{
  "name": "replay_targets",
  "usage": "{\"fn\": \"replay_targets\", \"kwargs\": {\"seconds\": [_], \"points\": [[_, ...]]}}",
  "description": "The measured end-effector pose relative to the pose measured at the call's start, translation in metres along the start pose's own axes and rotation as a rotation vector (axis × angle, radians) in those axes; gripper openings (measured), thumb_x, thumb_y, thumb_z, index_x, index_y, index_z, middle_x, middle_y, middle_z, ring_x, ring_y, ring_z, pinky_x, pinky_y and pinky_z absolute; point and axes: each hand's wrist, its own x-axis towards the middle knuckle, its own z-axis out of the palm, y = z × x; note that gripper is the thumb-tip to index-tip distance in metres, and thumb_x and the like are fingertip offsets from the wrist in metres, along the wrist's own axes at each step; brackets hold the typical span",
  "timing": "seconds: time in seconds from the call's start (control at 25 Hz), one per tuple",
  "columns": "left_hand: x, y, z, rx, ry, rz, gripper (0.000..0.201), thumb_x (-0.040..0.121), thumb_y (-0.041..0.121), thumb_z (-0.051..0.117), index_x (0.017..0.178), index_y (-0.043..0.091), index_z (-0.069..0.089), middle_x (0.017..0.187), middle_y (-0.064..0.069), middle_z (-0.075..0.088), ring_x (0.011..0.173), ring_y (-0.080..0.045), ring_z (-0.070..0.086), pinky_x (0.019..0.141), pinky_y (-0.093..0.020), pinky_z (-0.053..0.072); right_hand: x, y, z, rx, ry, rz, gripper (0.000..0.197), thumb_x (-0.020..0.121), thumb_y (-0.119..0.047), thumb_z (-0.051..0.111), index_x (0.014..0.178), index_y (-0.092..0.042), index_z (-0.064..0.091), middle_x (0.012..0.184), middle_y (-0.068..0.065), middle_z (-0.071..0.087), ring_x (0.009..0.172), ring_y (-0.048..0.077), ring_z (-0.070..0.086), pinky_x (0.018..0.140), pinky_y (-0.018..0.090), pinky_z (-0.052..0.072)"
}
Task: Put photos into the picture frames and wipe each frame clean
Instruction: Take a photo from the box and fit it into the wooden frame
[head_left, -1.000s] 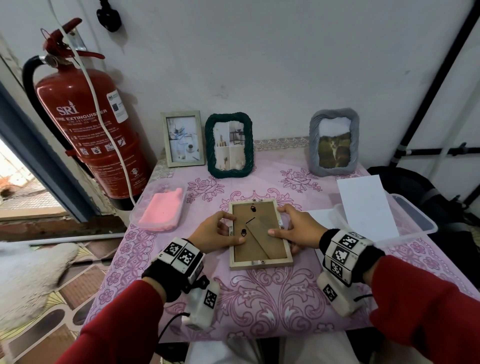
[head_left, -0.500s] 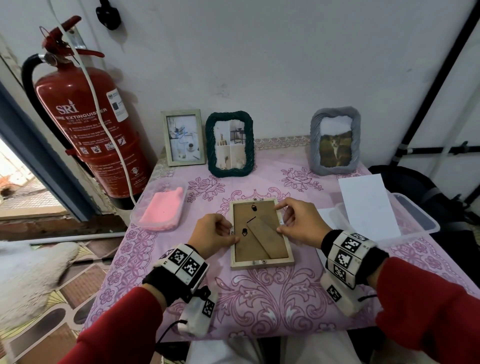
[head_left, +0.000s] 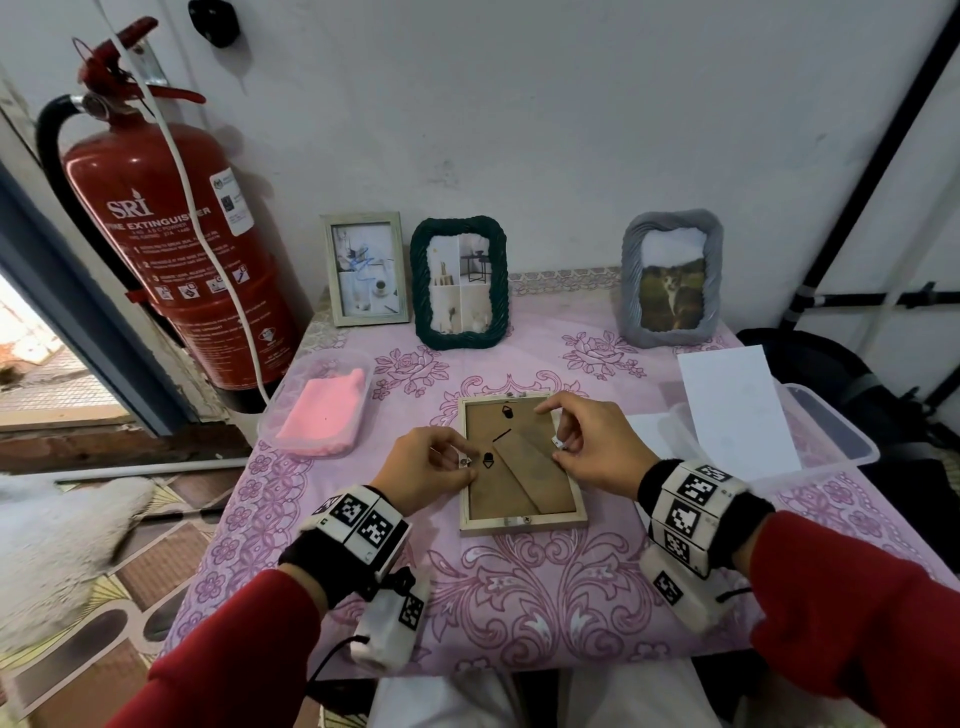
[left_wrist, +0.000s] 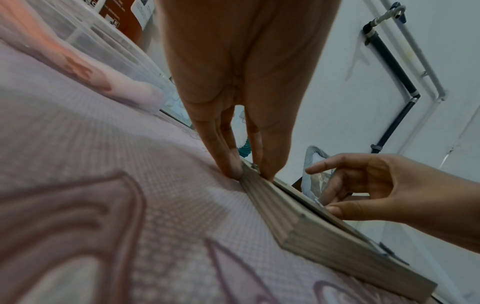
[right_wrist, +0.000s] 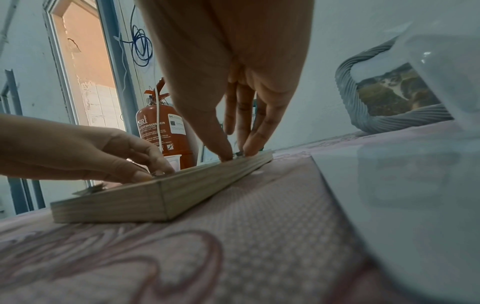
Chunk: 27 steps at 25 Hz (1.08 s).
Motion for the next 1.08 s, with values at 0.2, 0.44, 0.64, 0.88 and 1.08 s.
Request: {"fn": "replay_targets", "kwargs": {"seconds": [0.2, 0.44, 0.64, 0.88, 1.08], "points": [[0.002, -0.002, 0.0, 0.016, -0.036, 0.021, 0.016, 0.077, 0.007, 0.072, 0.094, 0.005, 0.07, 0.06, 0.002, 0.049, 0.055, -0.007, 0.045, 0.059, -0.017, 0.041, 0.001, 0.004, -0.001, 0.019, -0.017, -0.031, 0.039, 0.074, 0.004, 0.066, 0.108, -0.014, 0.062, 0.078, 0.007, 0.062, 0.07, 0.01, 0.057, 0.07, 0.026, 0.053], [0.0, -0.002, 0.001, 0.016, -0.052, 0.036, 0.014, 0.08, 0.006, 0.07, 0.094, 0.007, 0.069, 0.057, 0.005, 0.046, 0.049, -0.001, 0.042, 0.055, -0.011, 0.038, 0.002, 0.006, 0.004, -0.013, -0.079, -0.076, 0.041, 0.075, 0.007, 0.06, 0.111, -0.012, 0.059, 0.083, 0.005, 0.071, 0.079, 0.012, 0.064, 0.064, 0.002, 0.041], [-0.001, -0.003, 0.0, 0.01, -0.061, 0.036, 0.017, 0.08, 0.007, 0.07, 0.097, 0.005, 0.069, 0.058, 0.006, 0.045, 0.047, 0.001, 0.042, 0.056, -0.012, 0.037, 0.0, 0.006, 0.001, 0.018, -0.079, -0.059, 0.035, 0.076, 0.006, 0.063, 0.108, -0.007, 0.063, 0.088, 0.008, 0.07, 0.081, 0.014, 0.063, 0.071, 0.016, 0.048], [0.001, -0.003, -0.011, -0.162, -0.026, -0.105, 0.013, 0.09, 0.009, 0.058, 0.102, 0.007, 0.06, 0.085, -0.013, 0.063, 0.079, -0.024, 0.06, 0.084, -0.038, 0.052, 0.007, 0.006, -0.009, 0.05, -0.103, 0.058, 0.025, 0.084, 0.003, 0.058, 0.108, -0.003, 0.065, 0.102, 0.012, 0.067, 0.088, 0.016, 0.061, 0.067, 0.004, 0.044], [-0.004, 0.015, -0.012, 0.108, -0.071, 0.167, 0.016, 0.074, 0.026, 0.077, 0.085, 0.015, 0.071, 0.082, 0.004, 0.062, 0.073, -0.006, 0.055, 0.059, -0.006, 0.04, 0.035, 0.001, -0.01, -0.051, -0.014, 0.073, 0.021, 0.085, 0.0, 0.059, 0.103, 0.001, 0.069, 0.102, 0.015, 0.07, 0.091, 0.018, 0.063, 0.073, 0.01, 0.041]]}}
